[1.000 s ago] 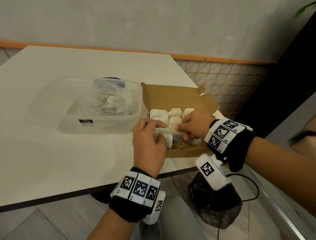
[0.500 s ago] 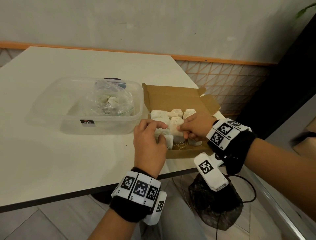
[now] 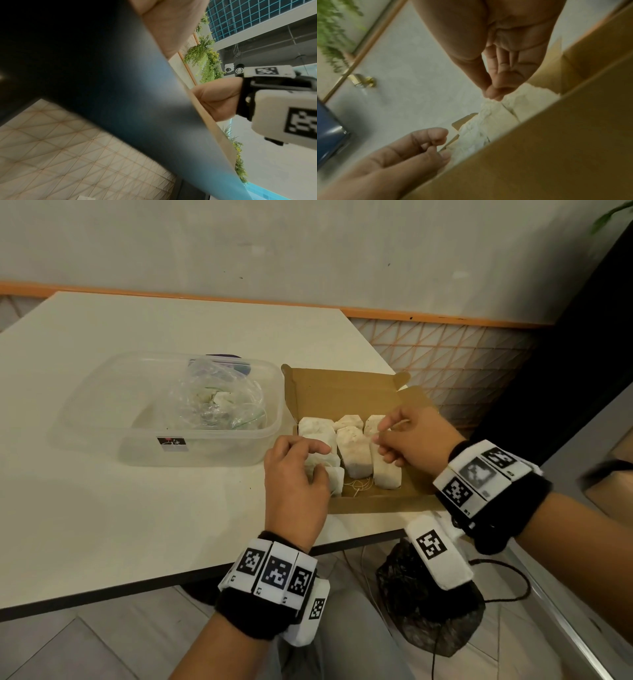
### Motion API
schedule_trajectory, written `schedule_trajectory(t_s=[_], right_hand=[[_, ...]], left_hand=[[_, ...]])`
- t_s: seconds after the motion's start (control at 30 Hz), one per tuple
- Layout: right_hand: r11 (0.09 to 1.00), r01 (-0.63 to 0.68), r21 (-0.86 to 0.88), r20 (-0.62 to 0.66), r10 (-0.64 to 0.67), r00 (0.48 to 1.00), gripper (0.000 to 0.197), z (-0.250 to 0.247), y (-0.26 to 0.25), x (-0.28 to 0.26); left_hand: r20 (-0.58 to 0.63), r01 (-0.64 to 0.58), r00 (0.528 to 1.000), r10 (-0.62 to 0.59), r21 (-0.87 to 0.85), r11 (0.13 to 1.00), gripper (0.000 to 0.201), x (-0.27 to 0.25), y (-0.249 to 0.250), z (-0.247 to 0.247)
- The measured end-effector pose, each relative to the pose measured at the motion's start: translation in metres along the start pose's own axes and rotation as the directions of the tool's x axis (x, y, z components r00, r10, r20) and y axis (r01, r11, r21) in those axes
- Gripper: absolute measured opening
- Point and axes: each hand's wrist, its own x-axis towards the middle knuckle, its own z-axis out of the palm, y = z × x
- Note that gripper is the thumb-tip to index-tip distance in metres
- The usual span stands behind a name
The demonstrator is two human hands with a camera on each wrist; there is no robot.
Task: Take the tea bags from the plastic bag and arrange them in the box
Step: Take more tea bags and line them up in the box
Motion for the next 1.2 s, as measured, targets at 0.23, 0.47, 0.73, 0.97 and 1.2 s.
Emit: schedule_trajectory(t_s=[0.23,0.47,0.73,0.97,1.2], right_hand=[[0.92,0.119,-0.373,0.098,-0.088,0.991,0.012,0.002,0.025,-0.029],[0.929,0.155,-0.336,0.018,-0.158,0.987,0.028,0.02,0.029,-0.031],[0.95,0.119,-0.29,0.009,-0.122,0.992,0.023,0.026,0.027,-0.028],[0.957,0.137,-0.255,-0.072,-0.16,0.985,0.015,0.017,0.031,-0.026],[0.882,0.163,-0.441,0.096,-0.135,0.986,0.014,-0.023,0.037,-0.034]], left_hand=[[-0.007,0.202,0.979,-0.205,-0.161,0.966,0.044,-0.002,-0.001,0.001],[-0.01,0.237,0.969,-0.248,-0.253,0.938,0.044,-0.003,-0.003,0.001],[-0.026,0.208,0.975,-0.22,-0.239,0.949,0.045,-0.002,-0.005,0.003],[-0.008,0.229,0.971,-0.239,-0.261,0.938,0.046,-0.002,-0.009,0.003],[0.067,0.376,0.918,-0.39,-0.455,0.807,0.041,0.003,-0.011,0.001]])
